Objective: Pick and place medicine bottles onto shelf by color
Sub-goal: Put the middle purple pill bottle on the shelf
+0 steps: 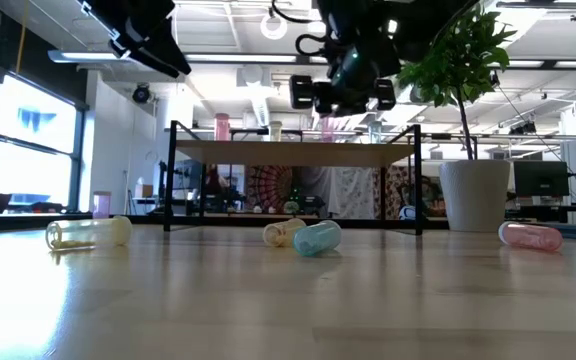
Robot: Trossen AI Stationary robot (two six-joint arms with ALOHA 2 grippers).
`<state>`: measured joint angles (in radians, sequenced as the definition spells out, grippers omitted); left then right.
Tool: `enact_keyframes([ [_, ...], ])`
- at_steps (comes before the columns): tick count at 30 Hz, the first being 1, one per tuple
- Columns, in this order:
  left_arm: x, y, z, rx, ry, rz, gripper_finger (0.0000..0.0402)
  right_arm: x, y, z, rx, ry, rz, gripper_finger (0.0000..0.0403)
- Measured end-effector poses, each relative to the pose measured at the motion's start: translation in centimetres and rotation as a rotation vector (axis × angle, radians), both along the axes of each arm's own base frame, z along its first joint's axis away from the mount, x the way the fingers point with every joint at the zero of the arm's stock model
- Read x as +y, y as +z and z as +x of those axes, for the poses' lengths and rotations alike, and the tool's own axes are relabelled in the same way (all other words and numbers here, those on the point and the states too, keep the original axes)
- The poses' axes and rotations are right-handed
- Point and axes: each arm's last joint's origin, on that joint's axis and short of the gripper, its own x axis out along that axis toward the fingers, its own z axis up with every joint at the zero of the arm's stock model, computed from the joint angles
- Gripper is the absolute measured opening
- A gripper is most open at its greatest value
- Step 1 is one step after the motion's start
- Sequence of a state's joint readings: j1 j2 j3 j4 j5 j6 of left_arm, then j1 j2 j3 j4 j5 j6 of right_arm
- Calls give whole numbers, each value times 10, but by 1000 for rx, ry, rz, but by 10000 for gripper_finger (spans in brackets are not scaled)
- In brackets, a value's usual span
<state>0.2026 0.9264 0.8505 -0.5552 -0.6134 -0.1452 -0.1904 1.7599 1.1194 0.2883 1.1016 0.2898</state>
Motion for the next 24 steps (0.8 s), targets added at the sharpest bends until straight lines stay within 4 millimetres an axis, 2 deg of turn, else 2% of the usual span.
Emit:
enact_keyframes([
  [5,0,0,0,1,1,0,257,-9,1,0,-21,17,9,105],
  [15,0,0,0,0,1,0,257,-16,-1,-1,122,86,-2,105],
  [24,0,0,0,-5,5,-4,257,-24,-4,-4,157,114,19,105],
])
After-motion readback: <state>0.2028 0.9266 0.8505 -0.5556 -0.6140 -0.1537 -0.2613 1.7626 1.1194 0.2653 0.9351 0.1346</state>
